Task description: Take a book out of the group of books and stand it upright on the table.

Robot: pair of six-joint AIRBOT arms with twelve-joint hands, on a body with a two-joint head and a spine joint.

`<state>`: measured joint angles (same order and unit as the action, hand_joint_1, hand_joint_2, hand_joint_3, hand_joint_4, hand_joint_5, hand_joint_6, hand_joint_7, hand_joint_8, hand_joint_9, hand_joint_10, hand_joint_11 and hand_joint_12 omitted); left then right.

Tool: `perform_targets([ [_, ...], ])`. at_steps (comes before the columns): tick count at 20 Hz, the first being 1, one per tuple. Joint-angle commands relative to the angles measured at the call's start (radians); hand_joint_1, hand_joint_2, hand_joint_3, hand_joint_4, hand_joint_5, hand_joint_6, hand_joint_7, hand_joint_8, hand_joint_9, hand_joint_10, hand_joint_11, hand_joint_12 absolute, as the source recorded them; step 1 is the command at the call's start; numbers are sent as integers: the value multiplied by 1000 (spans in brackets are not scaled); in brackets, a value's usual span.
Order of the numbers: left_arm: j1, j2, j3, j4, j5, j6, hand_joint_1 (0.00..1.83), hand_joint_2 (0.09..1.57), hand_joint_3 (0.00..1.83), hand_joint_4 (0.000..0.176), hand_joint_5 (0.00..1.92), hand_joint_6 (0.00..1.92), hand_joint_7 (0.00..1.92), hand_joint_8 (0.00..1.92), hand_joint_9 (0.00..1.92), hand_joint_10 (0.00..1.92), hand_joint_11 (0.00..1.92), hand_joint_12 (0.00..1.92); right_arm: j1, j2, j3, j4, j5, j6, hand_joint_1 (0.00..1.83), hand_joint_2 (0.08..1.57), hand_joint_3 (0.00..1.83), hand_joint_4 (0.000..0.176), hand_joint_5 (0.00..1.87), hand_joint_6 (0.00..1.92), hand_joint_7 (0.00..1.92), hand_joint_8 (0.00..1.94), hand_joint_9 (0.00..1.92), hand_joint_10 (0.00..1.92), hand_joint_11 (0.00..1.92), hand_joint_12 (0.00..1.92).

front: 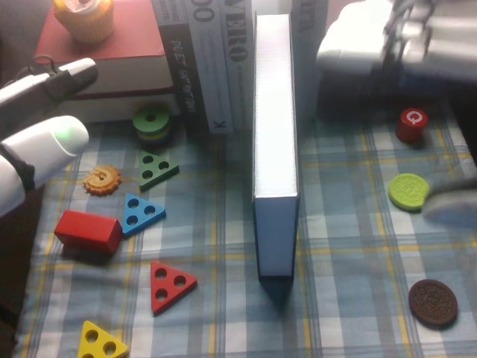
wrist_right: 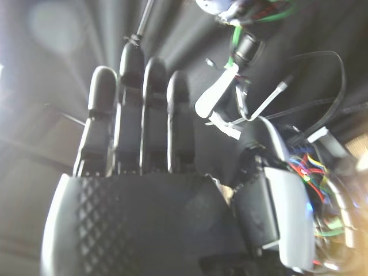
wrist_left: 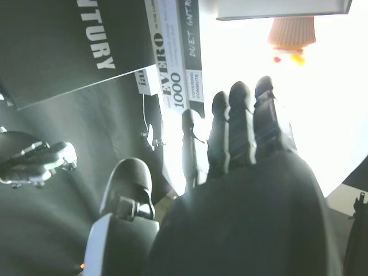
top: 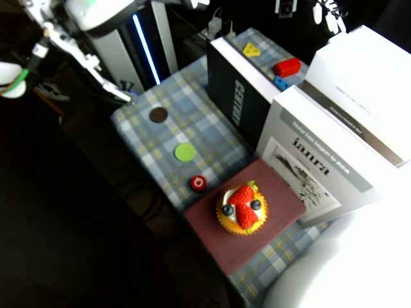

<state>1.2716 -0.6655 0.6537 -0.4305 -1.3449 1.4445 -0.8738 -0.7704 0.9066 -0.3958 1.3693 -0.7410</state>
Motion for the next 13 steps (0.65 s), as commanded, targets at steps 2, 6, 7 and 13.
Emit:
perform_targets([
  [2,-6,-3,22,15,-195,-71,222,1237,0,135,268,3,215,2,203,6,157,80,-4,-27,19,111,87,-3,0,1255,0,0,301,1,457,1,498,9,24,1186],
  [6,-11,-23,49,19,-331,-164,350,1226,0,79,182,0,161,1,122,2,104,63,-18,-85,97,240,61,57,0,1255,0,0,301,1,457,1,498,8,24,1185],
  [7,-13,-27,57,22,-354,-189,316,1238,1,76,148,0,130,0,69,0,41,34,-19,-95,109,260,61,66,0,1255,0,0,301,1,457,1,498,7,24,1185],
  [13,-35,-54,106,55,-390,-336,86,1259,0,116,93,9,144,8,140,7,30,52,-49,-109,137,375,96,72,0,1254,0,0,301,0,457,1,499,6,25,1184],
])
